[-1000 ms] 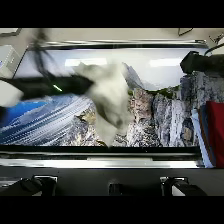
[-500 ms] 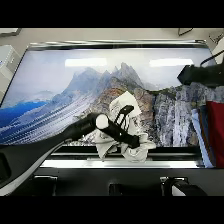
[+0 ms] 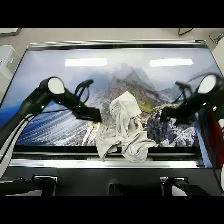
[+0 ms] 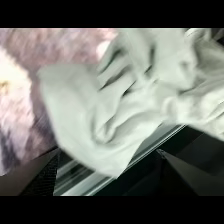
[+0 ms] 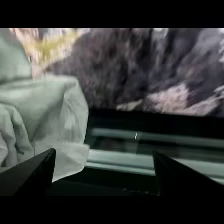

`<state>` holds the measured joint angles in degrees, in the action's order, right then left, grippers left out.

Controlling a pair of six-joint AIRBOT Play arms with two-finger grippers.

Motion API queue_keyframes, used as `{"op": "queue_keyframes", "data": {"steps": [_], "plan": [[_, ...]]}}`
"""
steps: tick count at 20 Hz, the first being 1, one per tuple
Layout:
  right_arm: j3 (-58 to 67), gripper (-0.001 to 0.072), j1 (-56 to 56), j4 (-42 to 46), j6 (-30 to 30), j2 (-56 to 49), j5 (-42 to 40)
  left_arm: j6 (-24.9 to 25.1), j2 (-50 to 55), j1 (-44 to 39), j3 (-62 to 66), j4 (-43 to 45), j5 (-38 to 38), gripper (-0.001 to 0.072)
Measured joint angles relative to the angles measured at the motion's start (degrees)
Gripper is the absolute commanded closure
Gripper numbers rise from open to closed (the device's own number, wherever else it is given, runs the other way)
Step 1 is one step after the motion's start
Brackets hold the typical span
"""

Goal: Fold the clothes and pants, and hang the long-sleeved shirts on hangers.

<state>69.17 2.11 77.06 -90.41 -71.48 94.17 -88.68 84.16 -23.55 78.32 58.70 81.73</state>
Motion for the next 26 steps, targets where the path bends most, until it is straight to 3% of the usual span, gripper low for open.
{"op": "queue_keyframes", "data": {"steps": [5, 10, 11, 13, 15, 17, 19, 21, 22, 23, 24, 25, 26], "plan": [[-14.5, -0.0003, 0.0, -5.2, 0.9, 0.8, -4.6, 0.2, -2.6, -3.6, -18.4, -2.4, -6.6, -0.0002], [-21.0, -0.0005, 0.0, -10.2, 1.7, 0.9, -9.5, 0.3, -2.9, -10.1, -27.9, -6.6, -16.7, 0.0001], [-22.0, -0.0004, 0.0, -10.9, 1.7, 0.9, -10.6, 0.4, -2.7, -11.0, -28.6, -7.4, -17.9, 0.0053], [-24.2, -0.0002, 0.0, -12.3, 1.7, 0.6, -12.7, 0.2, -2.2, -12.4, -29.5, -8.3, -20.2, 0.0337], [-26.8, 0.0002, 0.0, -13.9, 1.7, 0.3, -15.2, 0.0, -1.9, -13.5, -29.9, -8.9, -21.8, 0.0564], [-29.1, 0.0020, 0.0, -15.5, 1.7, 0.1, -17.9, -0.1, -1.8, -14.1, -30.2, -9.3, -23.1, 0.0676], [-30.8, 0.0044, 0.0, -17.4, 1.7, -0.2, -20.4, -0.2, -1.8, -14.4, -30.3, -9.6, -23.6, 0.0676], [-32.3, 0.0148, 0.0, -19.6, 1.7, -0.4, -22.2, -0.2, -2.0, -14.6, -30.4, -9.7, -23.9, 0.0677], [-33.1, 0.0260, 0.0, -20.6, 1.6, -0.5, -22.8, -0.2, -2.1, -14.6, -30.4, -9.7, -24.0, 0.0677], [-33.7, 0.0471, 0.0, -21.3, 1.6, -0.5, -23.3, -0.2, -2.3, -14.7, -30.4, -9.7, -24.3, 0.0678], [-33.9, 0.0510, 0.0, -21.5, 1.6, -0.5, -23.3, -0.2, -2.3, -14.7, -30.4, -9.7, -24.3, 0.0678], [-34.6, 0.0668, 0.0, -22.5, 1.6, -0.5, -23.7, -0.2, -2.9, -14.7, -30.3, -9.7, -24.5, 0.0678], [-34.8, 0.0670, 0.0, -22.8, 1.7, -0.5, -23.8, -0.2, -3.3, -14.7, -30.3, -9.7, -24.6, 0.0678]]}}
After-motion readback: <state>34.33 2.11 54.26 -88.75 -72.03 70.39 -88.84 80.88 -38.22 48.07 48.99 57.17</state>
